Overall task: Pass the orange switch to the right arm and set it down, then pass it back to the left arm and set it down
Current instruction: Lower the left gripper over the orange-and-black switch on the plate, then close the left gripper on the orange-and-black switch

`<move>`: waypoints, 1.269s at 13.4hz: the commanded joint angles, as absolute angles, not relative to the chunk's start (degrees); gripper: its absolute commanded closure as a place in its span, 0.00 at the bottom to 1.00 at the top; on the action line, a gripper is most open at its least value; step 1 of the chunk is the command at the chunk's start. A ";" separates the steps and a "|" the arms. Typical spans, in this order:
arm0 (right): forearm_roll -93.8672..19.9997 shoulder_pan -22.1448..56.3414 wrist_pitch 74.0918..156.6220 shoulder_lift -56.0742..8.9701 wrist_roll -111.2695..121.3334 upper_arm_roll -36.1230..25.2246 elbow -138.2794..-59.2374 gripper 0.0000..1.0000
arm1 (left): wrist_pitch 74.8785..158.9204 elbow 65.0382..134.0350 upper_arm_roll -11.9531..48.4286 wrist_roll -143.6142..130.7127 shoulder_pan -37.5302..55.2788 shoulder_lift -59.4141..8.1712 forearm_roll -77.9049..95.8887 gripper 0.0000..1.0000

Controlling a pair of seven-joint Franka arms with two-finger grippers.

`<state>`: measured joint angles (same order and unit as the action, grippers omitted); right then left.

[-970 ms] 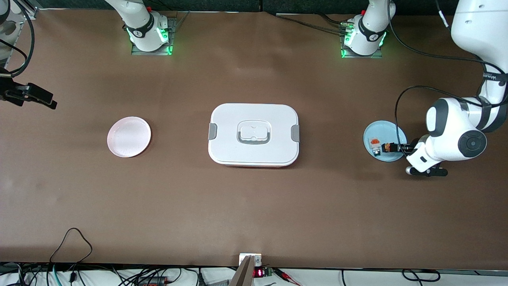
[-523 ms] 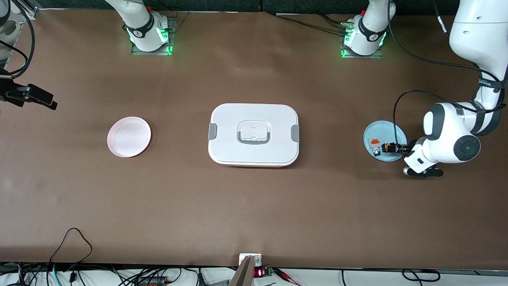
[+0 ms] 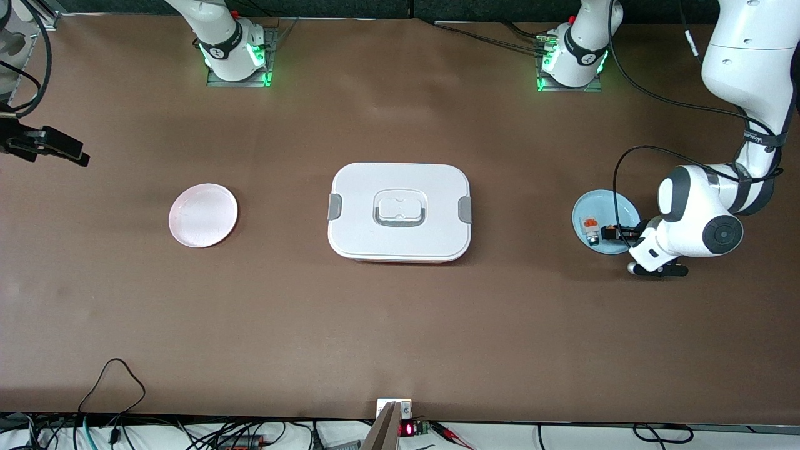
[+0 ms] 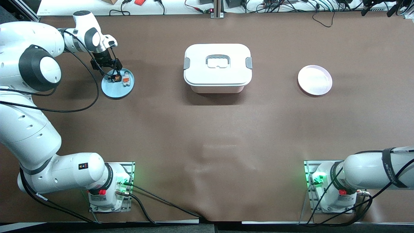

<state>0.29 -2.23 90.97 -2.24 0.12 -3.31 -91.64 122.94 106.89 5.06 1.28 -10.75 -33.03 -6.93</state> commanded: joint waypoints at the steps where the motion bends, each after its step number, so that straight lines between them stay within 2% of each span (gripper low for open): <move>1: 0.09 -2.64 89.65 -2.11 0.79 -3.25 -90.70 0.00 | 123.49 107.14 5.71 -1.40 -10.55 -32.96 -7.29 0.00; 17: 0.35 -1.32 89.12 -2.20 0.88 -2.64 -90.88 0.00 | 121.37 107.05 6.15 -2.38 -10.28 -32.34 -7.56 0.00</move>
<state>0.32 -1.46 90.15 -2.33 0.35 -2.77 -91.43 121.69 106.78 6.13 -3.61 -10.00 -32.81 -6.93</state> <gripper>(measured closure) 0.000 0.000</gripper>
